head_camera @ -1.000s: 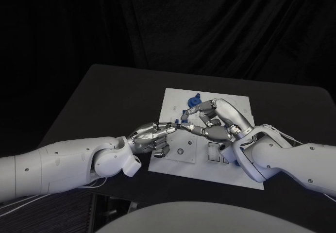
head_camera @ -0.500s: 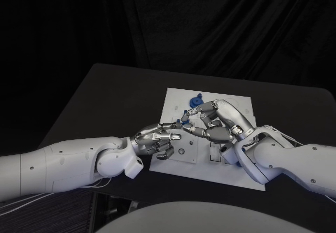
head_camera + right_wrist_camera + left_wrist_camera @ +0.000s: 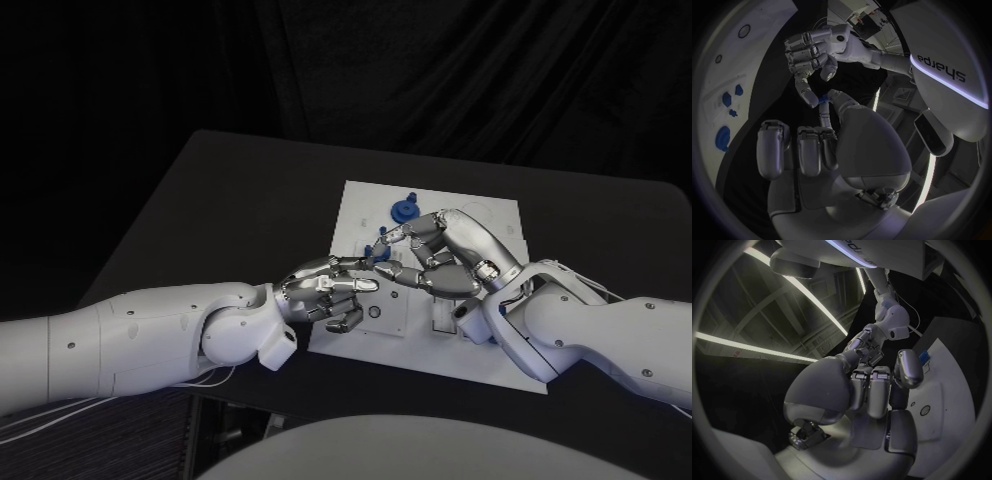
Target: Assemble the parts on the task board
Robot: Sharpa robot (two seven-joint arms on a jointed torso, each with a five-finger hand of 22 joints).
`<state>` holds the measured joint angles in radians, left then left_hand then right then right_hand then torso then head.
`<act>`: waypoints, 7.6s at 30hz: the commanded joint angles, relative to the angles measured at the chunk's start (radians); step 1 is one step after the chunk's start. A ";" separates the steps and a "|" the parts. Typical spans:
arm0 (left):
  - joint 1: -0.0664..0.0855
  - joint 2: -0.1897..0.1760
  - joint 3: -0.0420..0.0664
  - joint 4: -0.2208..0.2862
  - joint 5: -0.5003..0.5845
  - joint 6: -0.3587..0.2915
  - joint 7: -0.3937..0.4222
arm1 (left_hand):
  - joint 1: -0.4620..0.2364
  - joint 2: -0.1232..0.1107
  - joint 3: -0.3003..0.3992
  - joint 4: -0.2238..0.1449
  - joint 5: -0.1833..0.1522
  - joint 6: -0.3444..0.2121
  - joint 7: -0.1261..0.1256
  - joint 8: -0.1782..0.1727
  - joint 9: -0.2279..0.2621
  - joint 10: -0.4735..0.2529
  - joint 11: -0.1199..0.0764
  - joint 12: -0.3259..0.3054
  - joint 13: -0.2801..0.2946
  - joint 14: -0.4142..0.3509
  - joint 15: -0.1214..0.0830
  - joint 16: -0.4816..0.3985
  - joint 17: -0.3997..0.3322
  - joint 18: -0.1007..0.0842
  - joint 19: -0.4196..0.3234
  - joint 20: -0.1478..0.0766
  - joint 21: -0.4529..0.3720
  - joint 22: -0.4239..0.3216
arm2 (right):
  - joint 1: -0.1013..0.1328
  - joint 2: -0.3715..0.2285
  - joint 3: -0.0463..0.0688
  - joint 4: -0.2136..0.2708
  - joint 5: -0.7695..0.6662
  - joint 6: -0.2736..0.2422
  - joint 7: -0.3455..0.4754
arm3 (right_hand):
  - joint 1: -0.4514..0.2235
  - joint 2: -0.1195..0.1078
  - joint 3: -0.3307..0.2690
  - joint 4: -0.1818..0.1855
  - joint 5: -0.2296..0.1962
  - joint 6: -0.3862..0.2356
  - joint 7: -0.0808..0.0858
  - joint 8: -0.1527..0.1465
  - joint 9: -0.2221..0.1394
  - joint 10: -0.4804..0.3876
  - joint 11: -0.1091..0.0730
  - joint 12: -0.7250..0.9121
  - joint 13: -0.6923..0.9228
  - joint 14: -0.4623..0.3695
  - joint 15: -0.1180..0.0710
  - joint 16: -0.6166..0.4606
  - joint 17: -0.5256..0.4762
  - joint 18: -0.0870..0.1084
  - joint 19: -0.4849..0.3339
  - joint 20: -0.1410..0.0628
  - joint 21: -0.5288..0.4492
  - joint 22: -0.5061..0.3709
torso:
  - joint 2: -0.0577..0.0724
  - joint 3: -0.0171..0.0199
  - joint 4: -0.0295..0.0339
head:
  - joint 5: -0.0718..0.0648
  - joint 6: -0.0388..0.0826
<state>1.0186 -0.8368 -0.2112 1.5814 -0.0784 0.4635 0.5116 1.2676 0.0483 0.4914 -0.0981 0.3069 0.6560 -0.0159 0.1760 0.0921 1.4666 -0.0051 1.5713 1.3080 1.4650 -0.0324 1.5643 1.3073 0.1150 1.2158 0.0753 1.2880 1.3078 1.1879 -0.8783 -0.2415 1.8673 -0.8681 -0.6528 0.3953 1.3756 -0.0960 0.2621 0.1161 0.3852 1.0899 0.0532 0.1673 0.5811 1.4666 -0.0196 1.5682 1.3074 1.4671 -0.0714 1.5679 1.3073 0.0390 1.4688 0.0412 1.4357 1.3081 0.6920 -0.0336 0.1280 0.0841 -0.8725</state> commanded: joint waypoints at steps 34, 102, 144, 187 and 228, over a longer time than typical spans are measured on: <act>-0.002 0.006 0.001 -0.050 0.008 0.016 0.008 | 0.010 0.015 -0.051 0.004 -0.025 0.004 0.024 -0.004 0.006 0.104 0.007 0.000 0.263 0.106 -0.002 0.006 0.263 -0.020 0.010 0.005 -0.002 0.079 | -0.001 -0.044 -0.001 0.040 0.311 0.112 -0.010 | 0.015 0.009 -0.003 0.015 0.019 0.007 -0.006 0.005 0.026 0.104 -0.001 0.003 0.263 0.104 -0.001 0.003 0.263 -0.005 0.018 -0.001 -0.002 0.217 | 0.000 0.0010 -0.0007 | -0.003 0.000; -0.002 0.015 0.001 -0.053 0.008 -0.244 -0.079 | 0.107 0.028 -0.154 0.117 -0.112 -0.143 0.149 0.109 0.007 0.092 0.055 -0.011 0.257 0.106 0.036 0.006 0.263 -0.017 0.000 0.039 -0.031 0.082 | 0.000 -0.049 -0.005 0.014 0.973 0.359 -0.260 | 0.035 0.026 -0.029 0.038 0.056 -0.026 0.003 0.021 0.037 0.104 0.007 0.003 0.263 0.104 0.006 0.003 0.263 0.004 -0.004 0.005 -0.034 0.206 | -0.002 0.0024 -0.0023 | 0.042 0.000; -0.002 0.032 0.001 -0.081 0.008 -0.017 -0.046 | 0.139 0.009 -0.284 0.106 -0.151 -0.088 0.155 0.215 0.033 0.104 0.061 0.000 0.263 0.106 0.042 0.006 0.263 -0.027 0.045 0.046 -0.005 0.107 | 0.000 -0.035 -0.005 0.010 1.001 0.417 -0.272 | 0.043 0.032 -0.062 0.046 0.107 -0.042 0.008 0.038 0.040 0.104 0.012 0.003 0.263 0.104 0.010 0.003 0.263 0.004 -0.006 0.009 -0.036 0.205 | 0.000 0.0006 -0.0014 | 0.050 0.000; -0.003 0.043 0.001 -0.079 0.008 -0.073 -0.061 | 0.199 0.056 -0.322 0.115 -0.150 0.109 0.152 0.243 0.054 0.104 0.062 0.000 0.263 0.106 0.044 0.006 0.263 -0.031 0.071 0.050 0.012 0.121 | 0.000 -0.027 -0.005 0.000 1.001 0.482 -0.339 | 0.058 0.048 -0.106 0.047 0.100 -0.054 0.009 0.052 0.038 0.104 0.014 0.003 0.263 0.104 0.011 0.003 0.263 0.006 -0.009 0.011 -0.040 0.203 | -0.001 0.0003 0.0001 | 0.060 0.000; -0.004 0.053 0.001 -0.091 0.008 -0.064 -0.065 | 0.233 0.069 -0.339 0.089 -0.105 0.230 0.149 0.199 0.084 0.104 0.070 0.000 0.263 0.106 0.050 0.006 0.263 -0.029 0.068 0.056 0.005 0.122 | 0.000 -0.027 -0.005 -0.014 1.001 0.488 -0.345 | 0.076 0.067 -0.146 0.053 0.069 -0.064 0.010 0.063 0.030 0.104 0.015 0.003 0.263 0.104 0.012 0.003 0.263 0.006 -0.011 0.013 -0.042 0.202 | 0.001 0.0004 -0.0003 | 0.061 0.000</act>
<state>1.0162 -0.7858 -0.2112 1.4887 -0.0760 0.4002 0.4308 1.4888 0.1076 0.1548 -0.0043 0.1967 0.8750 0.1345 0.3678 0.1702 1.4644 0.0686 1.5778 1.3109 1.4672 0.0164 1.5643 1.3077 0.0993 1.2834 0.1289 1.2957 1.3074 1.1879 -0.9050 -0.2467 1.8533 0.1296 -0.1804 0.0708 1.4519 -0.0382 0.1239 0.1682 0.4590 1.0296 0.0690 0.2274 0.6100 1.4665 -0.0124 1.5682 1.3073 1.4662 -0.0651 1.5679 1.3073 0.0389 1.4598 0.0502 1.3978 1.3073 0.6925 -0.0329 0.1272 0.1455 -0.8725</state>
